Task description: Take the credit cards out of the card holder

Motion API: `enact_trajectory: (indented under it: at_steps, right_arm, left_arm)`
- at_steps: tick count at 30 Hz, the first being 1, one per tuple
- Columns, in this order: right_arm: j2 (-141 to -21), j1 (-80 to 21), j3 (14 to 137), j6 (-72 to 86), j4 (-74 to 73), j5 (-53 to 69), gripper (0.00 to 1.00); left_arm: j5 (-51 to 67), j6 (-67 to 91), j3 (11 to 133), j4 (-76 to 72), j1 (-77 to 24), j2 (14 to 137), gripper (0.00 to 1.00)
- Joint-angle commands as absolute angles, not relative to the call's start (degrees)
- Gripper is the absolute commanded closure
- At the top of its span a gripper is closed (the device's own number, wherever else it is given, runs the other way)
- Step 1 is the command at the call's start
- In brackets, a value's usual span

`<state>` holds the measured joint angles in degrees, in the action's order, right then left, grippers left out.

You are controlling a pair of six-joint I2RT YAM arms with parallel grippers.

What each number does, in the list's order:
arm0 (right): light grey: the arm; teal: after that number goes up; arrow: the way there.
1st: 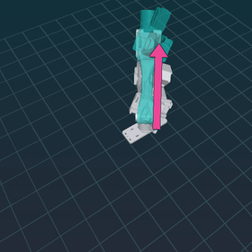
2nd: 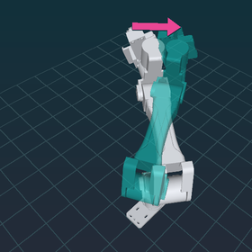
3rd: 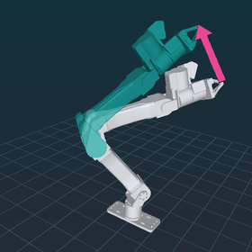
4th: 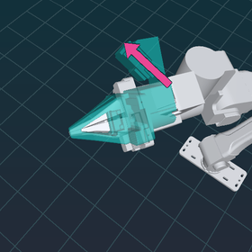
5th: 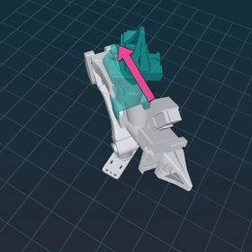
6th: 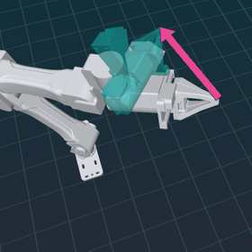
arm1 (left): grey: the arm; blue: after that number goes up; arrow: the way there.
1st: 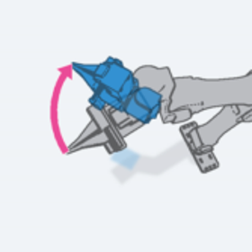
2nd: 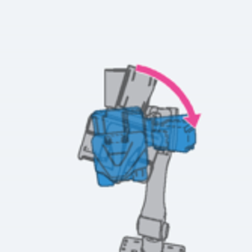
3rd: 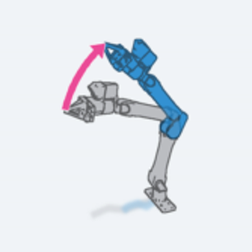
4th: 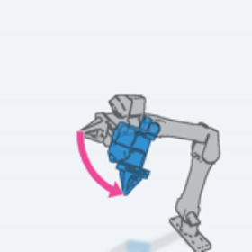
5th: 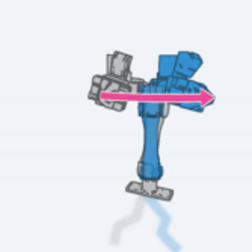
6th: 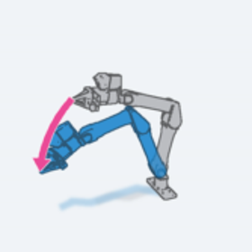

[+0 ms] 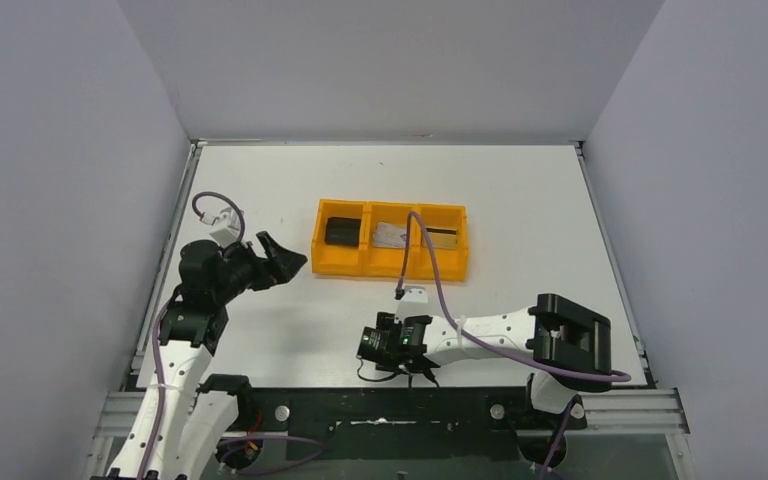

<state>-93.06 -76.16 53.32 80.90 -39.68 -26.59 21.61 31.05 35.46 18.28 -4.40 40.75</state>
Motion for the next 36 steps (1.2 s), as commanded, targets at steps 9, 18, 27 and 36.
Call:
enact_trajectory:
  at_steps: [9,18,27,36]
  right_arm:
    - [-88.4,-76.5,50.4,82.5,-34.4,-33.1,0.43]
    - [-83.3,-74.7,45.4,81.7,-30.2,-32.4,0.40]
    - [-83.8,-74.0,43.0,80.6,-26.4,-29.7,0.51]
    - [-83.5,-73.9,42.1,81.7,-26.2,-29.7,0.71]
  left_arm:
    - [17.7,41.0,27.7,9.3,-23.5,43.8,0.24]
    - [8.3,44.3,25.5,4.4,-37.5,53.1,0.26]
    - [5.8,47.4,24.4,-1.3,-44.8,58.9,0.33]
    - [3.0,48.7,24.2,-3.2,-50.1,64.3,0.36]
